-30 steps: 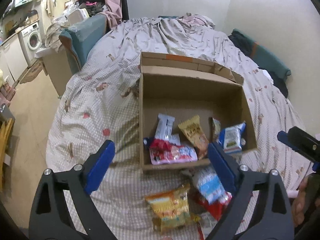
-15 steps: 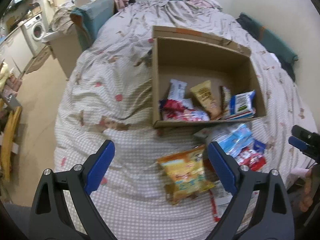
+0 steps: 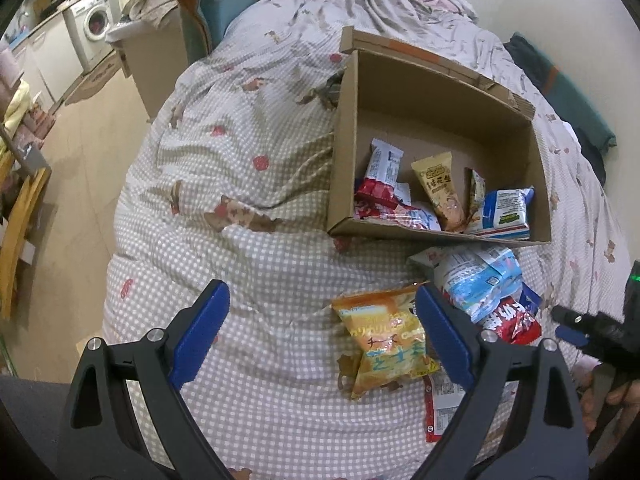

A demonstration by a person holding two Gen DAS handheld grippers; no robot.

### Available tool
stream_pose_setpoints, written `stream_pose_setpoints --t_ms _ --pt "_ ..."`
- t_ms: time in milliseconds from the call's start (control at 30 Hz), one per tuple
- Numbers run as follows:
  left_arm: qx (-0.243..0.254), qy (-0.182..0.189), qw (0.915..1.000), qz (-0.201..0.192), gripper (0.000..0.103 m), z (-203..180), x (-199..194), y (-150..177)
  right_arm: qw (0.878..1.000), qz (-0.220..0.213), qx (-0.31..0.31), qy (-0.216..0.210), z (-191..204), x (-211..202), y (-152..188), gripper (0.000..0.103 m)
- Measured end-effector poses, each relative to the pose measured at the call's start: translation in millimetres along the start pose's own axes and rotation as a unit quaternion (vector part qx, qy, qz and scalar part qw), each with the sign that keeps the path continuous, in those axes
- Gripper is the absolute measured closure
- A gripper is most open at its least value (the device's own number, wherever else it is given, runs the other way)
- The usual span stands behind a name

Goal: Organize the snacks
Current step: 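Withdraw both grippers from the box toward the snack pile, then grasp the blue cartoon snack bag with the right gripper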

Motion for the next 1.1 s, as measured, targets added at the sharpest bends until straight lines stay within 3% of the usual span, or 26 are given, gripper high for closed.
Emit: stream_pose_setpoints --t_ms 167,367,467,500,700,867,1033,1100 --pt "-0.023 0.007 0.9995 0.02 0.011 5.2 6.7 4.2 0.999 0.039 0.005 0.016 0.6 26.2 8.0 0.008" --pt "-0.017 0.003 0.9996 0.021 0.011 4.1 8.1 6.9 0.995 0.075 -0.057 0.03 27.8 55.7 21.0 0.011" --pt "-0.016 0.002 0.9994 0.031 0.011 4.0 12.8 10.1 0.993 0.078 -0.072 0.042 27.9 59.1 23.8 0.044" --pt "-0.017 0.003 0.9992 0.035 0.011 3.7 14.6 11.0 0.993 0.079 -0.072 0.041 27.2 58.4 24.2 0.045" --pt "-0.013 0.01 0.9987 0.048 0.011 -4.5 23.0 15.7 0.997 0.027 -0.073 0.023 23.2 22.8 17.3 0.06" --pt "-0.016 0.014 0.9977 0.064 0.011 -6.5 30.0 22.5 0.997 -0.042 -0.064 -0.028 32.9 -14.1 6.7 0.063" --pt "-0.022 0.023 0.9949 0.096 0.011 -14.2 48.8 38.4 0.987 -0.118 -0.063 -0.089 47.9 -45.9 -7.7 0.064" --pt "-0.014 0.03 0.9937 0.107 0.011 -22.8 56.2 44.2 0.985 -0.122 -0.065 -0.099 49.1 -51.5 -10.1 0.064"
Point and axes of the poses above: each gripper's, at about its wrist camera, not at the fingertips, and x roughly the way its jaws point, z to its left, y to its underside, the point moved 4 cm from there along x, roughly the way its jaws point, and after that the axes turned 10 degrees about -z, right-handed, at the moved point
